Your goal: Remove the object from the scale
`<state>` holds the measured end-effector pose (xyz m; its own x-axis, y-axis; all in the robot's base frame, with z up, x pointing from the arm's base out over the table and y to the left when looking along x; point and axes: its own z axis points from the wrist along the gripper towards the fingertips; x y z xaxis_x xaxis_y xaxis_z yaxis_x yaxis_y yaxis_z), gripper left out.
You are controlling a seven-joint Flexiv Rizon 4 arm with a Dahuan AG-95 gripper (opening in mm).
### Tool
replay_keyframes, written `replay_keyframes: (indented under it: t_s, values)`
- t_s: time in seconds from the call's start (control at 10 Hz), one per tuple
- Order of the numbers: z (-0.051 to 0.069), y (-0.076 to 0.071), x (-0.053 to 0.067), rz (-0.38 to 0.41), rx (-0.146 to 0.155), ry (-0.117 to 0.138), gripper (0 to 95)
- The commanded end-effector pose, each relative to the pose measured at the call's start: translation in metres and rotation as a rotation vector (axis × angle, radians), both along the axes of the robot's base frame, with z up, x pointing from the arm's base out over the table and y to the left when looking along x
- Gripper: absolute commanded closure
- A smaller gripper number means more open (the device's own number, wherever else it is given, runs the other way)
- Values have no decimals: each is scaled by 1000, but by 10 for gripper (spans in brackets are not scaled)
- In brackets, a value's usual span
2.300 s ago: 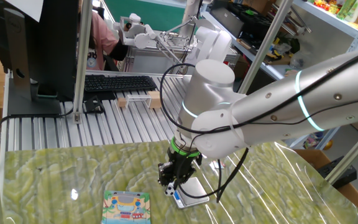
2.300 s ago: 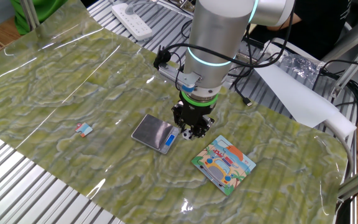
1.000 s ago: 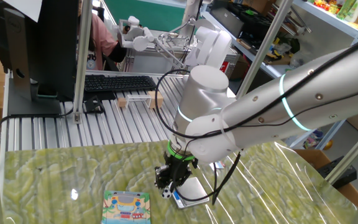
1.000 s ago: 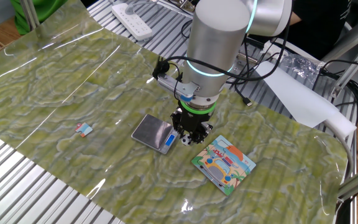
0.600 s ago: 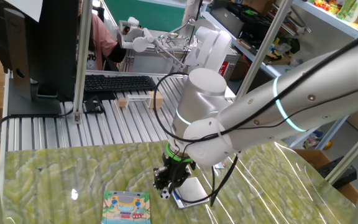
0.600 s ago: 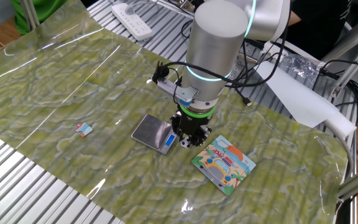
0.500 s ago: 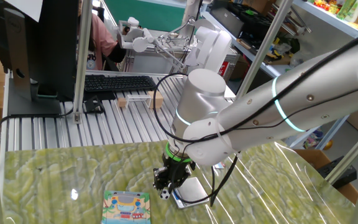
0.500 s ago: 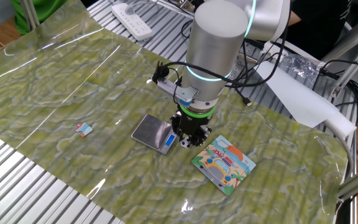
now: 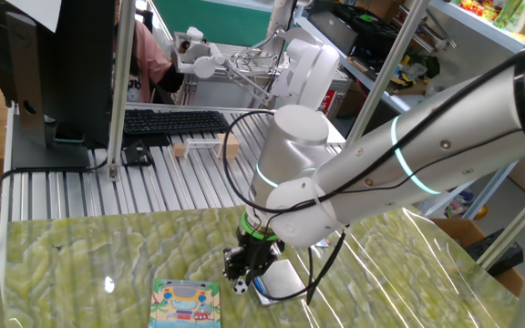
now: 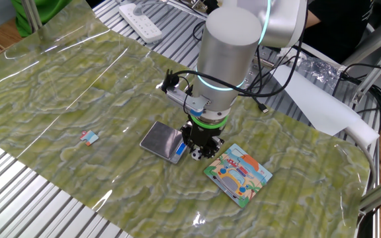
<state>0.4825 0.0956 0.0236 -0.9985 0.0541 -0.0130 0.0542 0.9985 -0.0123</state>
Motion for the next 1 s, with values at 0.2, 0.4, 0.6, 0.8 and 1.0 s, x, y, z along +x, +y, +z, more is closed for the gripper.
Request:
replay_keyframes:
  t_s: [0.2,0.4,0.6,0.8,1.0]
  values:
    - [-4,0,1,-3,2,-3,950]
    - [-7,0,1,-4,1,-7,950]
    - [-7,0,1,-6,4,-7,950]
    - [-7,0,1,-8,5,-6,950]
    - [-7,0,1,-8,6,-7,950]
